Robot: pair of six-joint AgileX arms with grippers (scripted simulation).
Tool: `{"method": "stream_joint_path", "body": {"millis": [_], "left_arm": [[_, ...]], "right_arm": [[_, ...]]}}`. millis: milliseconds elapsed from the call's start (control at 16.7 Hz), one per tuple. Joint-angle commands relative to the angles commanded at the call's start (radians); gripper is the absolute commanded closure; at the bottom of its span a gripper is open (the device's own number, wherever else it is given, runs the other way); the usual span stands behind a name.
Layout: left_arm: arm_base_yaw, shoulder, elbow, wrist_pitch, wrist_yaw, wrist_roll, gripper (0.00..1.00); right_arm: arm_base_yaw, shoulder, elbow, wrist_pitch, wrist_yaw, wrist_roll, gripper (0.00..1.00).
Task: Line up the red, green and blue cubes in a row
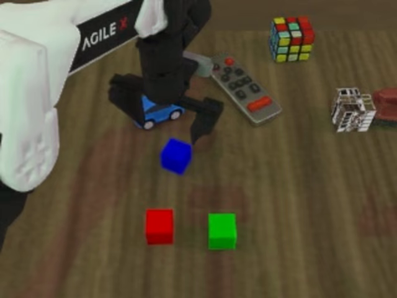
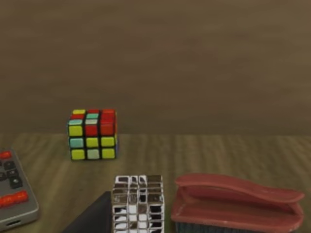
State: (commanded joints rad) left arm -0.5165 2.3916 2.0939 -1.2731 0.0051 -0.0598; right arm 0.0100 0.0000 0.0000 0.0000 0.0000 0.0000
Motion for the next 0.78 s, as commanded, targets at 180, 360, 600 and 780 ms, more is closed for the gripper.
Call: {"method": "stream_joint_path", "body": {"millis": [180, 360, 600, 780], "left_arm": [[0.005, -0.002, -0.006, 0.004, 0.001, 0.001, 0.00], [0.003, 0.017, -0.060, 0.074, 0.000, 0.003, 0.00], [0.002, 0.060, -0.163, 0.230, 0.001, 0.002, 0.00], [0.001, 0.073, -0.191, 0.264, 0.001, 0.002, 0.00]], "right_arm": [[0.000, 0.000, 0.000, 0.000, 0.000, 0.000, 0.00], [0.000, 0.000, 0.000, 0.000, 0.000, 0.000, 0.00], [0.000, 0.000, 0.000, 0.000, 0.000, 0.000, 0.00], [0.000, 0.000, 0.000, 0.000, 0.000, 0.000, 0.00]]}}
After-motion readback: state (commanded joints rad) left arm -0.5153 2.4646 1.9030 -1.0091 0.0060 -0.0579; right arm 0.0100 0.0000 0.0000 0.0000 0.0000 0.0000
